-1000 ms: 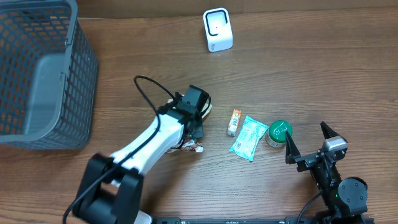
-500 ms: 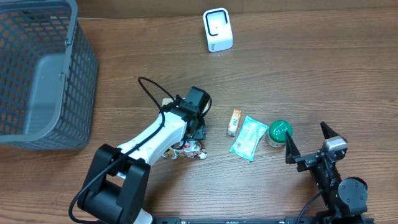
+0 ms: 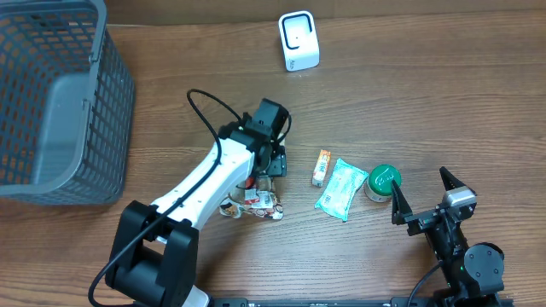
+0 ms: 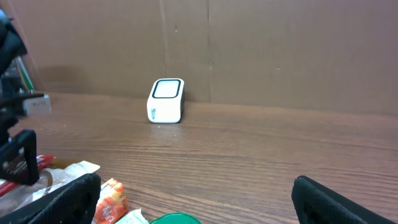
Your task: Scan the item barcode
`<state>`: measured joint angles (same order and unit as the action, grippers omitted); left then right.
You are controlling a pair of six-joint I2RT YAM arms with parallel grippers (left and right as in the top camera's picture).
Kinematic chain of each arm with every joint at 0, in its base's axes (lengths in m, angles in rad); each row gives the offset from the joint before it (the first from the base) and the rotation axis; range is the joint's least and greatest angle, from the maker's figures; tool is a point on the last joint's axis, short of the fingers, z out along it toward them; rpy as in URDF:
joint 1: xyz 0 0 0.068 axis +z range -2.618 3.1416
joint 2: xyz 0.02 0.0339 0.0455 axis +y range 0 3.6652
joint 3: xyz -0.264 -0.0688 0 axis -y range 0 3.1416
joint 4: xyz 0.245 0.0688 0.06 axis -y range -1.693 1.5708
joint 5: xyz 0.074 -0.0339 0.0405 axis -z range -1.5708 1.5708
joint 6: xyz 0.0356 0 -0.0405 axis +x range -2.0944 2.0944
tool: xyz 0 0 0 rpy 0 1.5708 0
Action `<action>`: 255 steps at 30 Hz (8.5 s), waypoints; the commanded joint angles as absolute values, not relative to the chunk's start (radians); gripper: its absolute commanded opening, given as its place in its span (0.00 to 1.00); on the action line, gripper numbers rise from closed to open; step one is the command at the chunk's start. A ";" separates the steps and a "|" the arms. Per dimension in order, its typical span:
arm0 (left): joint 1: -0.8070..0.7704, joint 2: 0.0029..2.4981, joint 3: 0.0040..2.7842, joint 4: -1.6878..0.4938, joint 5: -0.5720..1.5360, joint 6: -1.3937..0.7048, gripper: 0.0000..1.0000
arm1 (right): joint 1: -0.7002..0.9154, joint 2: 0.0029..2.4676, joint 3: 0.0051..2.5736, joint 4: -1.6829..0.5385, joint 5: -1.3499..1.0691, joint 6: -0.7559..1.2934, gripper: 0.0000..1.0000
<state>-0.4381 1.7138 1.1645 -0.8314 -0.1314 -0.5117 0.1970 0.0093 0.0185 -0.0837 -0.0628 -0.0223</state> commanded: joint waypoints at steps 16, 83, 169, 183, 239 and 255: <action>-0.329 1.720 1.146 -0.878 -0.077 -0.415 0.63 | 0.195 0.003 0.008 -0.081 -0.054 -0.024 1.00; -0.323 1.541 1.013 -0.941 -0.054 -0.480 0.69 | 0.195 0.003 0.008 -0.081 -0.054 -0.024 1.00; 0.078 1.537 1.136 -0.908 -0.101 -0.423 1.00 | 0.195 0.008 0.079 -0.147 -0.084 0.034 1.00; 0.078 1.537 1.136 -0.908 -0.101 -0.423 1.00 | 0.195 0.455 0.844 -0.658 -0.156 0.056 1.00; 0.078 1.537 1.136 -0.908 -0.101 -0.423 1.00 | 0.896 1.825 1.211 -0.347 -0.262 0.467 0.38; 0.078 1.537 1.136 -0.908 -0.101 -0.423 1.00 | 1.004 1.863 1.211 -0.296 0.058 0.467 0.41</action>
